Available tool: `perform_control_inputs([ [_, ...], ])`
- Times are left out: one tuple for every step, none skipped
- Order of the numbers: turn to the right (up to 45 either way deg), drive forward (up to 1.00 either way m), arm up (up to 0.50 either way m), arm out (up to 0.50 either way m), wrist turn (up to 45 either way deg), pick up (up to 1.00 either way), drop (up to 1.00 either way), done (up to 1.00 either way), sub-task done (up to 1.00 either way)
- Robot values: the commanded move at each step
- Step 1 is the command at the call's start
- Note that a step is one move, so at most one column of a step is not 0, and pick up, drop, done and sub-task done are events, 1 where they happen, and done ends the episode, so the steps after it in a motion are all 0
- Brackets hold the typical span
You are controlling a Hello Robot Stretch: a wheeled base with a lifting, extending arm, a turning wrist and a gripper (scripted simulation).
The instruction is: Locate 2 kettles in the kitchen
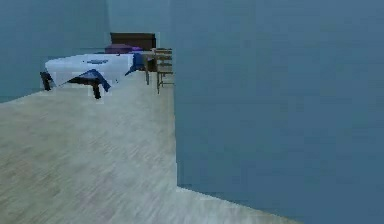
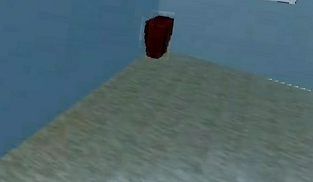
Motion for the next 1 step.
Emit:
perform_control_inputs([
  [-18.0, 0.00, 0.00, 0.00, 0.0, 0.00, 0.00, 0.00, 0.00],
])
